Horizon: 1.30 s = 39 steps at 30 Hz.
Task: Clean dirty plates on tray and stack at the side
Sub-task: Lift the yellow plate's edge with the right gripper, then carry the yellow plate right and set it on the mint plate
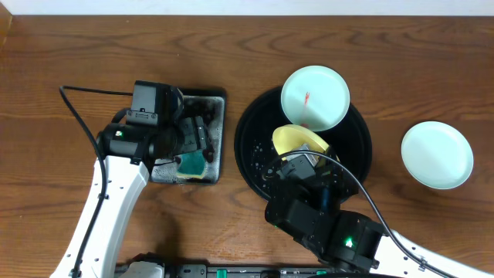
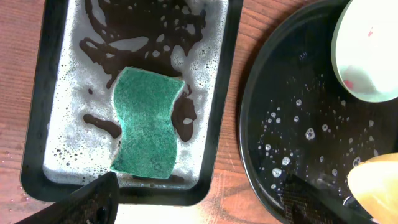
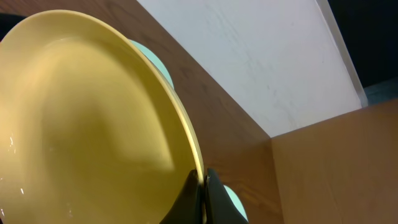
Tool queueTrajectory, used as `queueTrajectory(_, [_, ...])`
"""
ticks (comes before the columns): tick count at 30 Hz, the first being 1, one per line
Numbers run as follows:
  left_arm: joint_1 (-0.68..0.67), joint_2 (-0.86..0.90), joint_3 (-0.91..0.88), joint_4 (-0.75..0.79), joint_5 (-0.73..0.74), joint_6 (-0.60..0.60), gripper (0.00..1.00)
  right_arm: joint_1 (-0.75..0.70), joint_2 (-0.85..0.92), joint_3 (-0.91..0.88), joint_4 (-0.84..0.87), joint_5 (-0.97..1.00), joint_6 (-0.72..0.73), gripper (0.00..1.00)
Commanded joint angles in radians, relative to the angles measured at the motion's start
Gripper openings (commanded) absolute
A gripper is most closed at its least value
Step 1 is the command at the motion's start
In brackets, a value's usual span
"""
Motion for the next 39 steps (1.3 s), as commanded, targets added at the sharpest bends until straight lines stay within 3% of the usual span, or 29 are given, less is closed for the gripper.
queueTrajectory(1, [0.003, 0.0, 0.013, -0.002, 0.004, 0.01, 0.83, 0.009, -0.01, 0.025, 0.005, 0.04, -0.001, 0.01])
queueTrajectory(30, [0.003, 0.0, 0.013, -0.002, 0.004, 0.01, 0.84, 0.006, -0.01, 0.025, 0.017, 0.073, 0.005, 0.01])
queueTrajectory(35, [0.003, 0.0, 0.013, -0.002, 0.004, 0.01, 0.84, -0.072, -0.01, 0.025, 0.019, 0.019, 0.173, 0.01])
queueTrajectory(39, [0.003, 0.0, 0.013, -0.002, 0.004, 0.01, 0.84, -0.244, -0.011, 0.025, 0.019, -0.266, 0.298, 0.01])
